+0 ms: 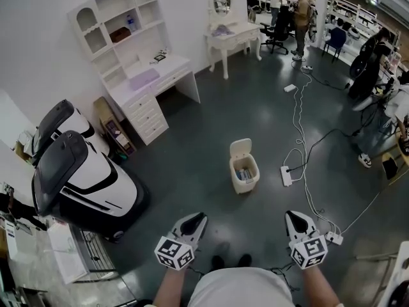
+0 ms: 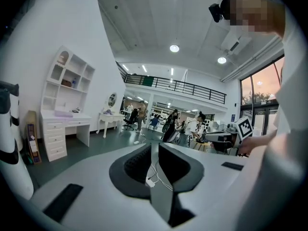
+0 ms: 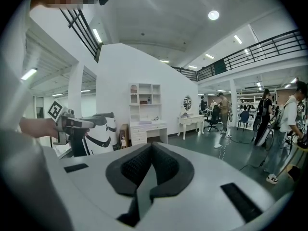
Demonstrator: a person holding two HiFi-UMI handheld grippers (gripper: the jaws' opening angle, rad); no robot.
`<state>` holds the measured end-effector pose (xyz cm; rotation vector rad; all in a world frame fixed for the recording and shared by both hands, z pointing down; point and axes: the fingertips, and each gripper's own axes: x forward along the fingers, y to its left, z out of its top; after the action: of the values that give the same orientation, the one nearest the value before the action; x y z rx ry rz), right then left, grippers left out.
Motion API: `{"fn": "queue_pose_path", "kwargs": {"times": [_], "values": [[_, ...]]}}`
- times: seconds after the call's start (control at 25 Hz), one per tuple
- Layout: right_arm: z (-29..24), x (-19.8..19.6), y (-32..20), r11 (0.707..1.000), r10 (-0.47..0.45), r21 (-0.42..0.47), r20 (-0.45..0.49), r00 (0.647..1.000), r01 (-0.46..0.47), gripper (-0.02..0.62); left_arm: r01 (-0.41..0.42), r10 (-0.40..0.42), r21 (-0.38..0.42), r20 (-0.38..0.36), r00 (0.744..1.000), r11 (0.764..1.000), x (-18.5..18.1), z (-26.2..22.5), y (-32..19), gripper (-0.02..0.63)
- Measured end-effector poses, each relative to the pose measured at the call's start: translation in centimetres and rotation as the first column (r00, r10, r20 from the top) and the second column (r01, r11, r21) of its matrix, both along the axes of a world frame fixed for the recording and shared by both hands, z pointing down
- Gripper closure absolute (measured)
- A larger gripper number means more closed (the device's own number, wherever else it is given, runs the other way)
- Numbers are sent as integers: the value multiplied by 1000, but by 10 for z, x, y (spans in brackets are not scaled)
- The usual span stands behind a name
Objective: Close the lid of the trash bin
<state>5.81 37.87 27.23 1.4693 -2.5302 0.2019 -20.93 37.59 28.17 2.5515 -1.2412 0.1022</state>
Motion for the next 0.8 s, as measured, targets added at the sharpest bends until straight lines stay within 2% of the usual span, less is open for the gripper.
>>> {"fn": "queue_pose_path", "kwargs": {"times": [0.28, 0.8], "values": [[2, 18, -1, 1000, -21, -11, -8, 1000, 21, 583, 12, -12, -2, 7, 1000, 1000, 20, 0, 5, 464], [22, 48, -11, 997, -53, -56, 16, 998, 54, 583, 65, -64, -39, 14, 998, 997, 38, 9, 3, 465]]}}
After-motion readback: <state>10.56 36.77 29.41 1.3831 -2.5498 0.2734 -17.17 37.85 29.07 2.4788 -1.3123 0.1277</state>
